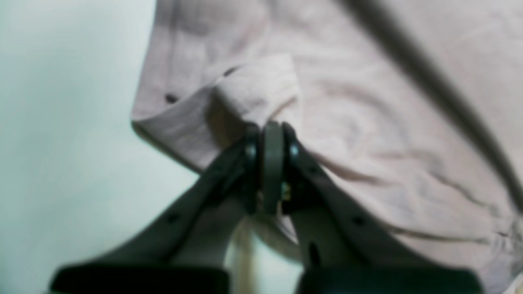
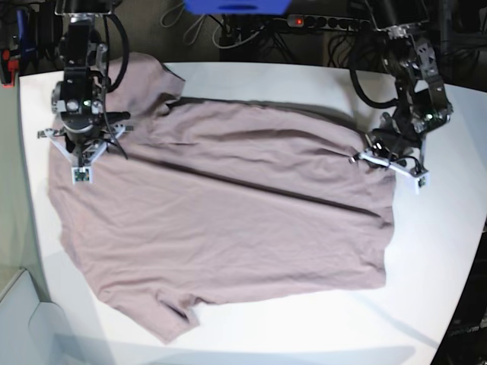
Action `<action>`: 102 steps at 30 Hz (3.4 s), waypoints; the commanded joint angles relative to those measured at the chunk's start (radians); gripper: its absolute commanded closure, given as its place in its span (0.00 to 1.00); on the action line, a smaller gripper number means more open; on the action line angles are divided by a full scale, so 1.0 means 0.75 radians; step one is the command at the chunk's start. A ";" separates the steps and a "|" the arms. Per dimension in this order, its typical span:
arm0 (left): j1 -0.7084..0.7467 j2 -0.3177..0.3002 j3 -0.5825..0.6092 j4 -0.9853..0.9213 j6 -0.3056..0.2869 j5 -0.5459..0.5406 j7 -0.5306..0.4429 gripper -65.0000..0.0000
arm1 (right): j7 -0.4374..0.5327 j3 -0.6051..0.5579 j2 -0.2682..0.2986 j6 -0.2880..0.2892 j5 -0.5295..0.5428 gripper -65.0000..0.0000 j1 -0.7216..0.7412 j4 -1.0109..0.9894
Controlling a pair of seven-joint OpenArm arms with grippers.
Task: Layout the t-shirt on the table in an organized manner, then fold the t-shirt properly
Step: 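Drag the grasped shoulder edge with the left gripper away from the right gripper, then release the shoulder and move the left gripper to the shirt's side hem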
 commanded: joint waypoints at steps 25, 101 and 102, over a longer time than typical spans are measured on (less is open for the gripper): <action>0.471 0.229 -0.263 0.281 -0.004 -0.011 0.001 1.00 | 0.023 -0.002 0.012 -0.004 -0.002 1.00 0.005 0.022; -0.979 -0.099 0.164 -1.247 0.008 0.162 -0.470 1.00 | 0.019 0.039 0.002 0.319 -0.006 1.00 -0.282 0.419; -1.006 -0.099 0.164 -1.333 0.008 0.195 -0.519 1.00 | 0.019 0.065 0.002 0.319 -0.006 1.00 -0.282 0.419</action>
